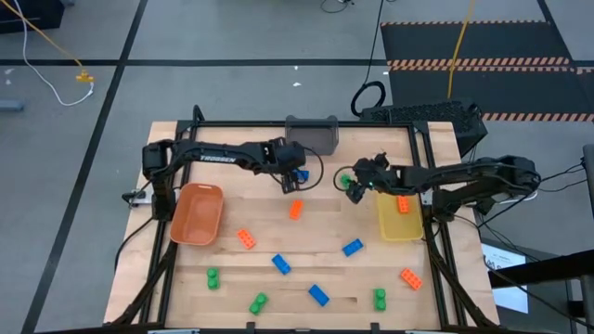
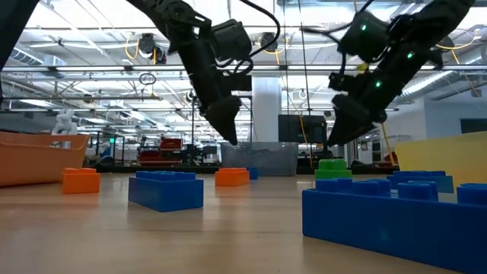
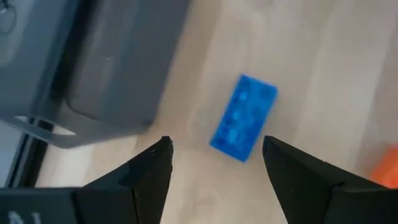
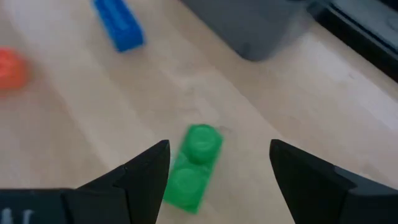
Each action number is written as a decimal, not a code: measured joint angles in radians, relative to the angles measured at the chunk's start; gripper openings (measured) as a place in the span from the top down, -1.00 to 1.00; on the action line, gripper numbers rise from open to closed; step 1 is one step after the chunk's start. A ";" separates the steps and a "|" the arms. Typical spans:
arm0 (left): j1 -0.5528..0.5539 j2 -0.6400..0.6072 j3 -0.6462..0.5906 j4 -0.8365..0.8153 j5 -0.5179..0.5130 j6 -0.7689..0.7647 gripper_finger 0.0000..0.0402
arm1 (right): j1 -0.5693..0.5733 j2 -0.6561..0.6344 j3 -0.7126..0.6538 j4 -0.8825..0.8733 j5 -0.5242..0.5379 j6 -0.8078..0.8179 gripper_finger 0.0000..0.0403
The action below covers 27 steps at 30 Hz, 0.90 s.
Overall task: Sort & place blocks by color
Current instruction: Put the green game piece into the orange bin
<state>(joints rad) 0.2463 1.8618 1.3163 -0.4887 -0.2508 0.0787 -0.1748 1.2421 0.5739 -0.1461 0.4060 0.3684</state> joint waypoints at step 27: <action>-0.053 0.000 0.000 0.094 0.052 -0.028 -0.24 | -0.067 0.227 0.001 0.106 -0.072 -0.127 -0.32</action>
<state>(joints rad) 0.1935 1.8618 1.3163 -0.3947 -0.1993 0.0502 -0.2419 1.4690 0.5751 -0.0403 0.3341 0.2417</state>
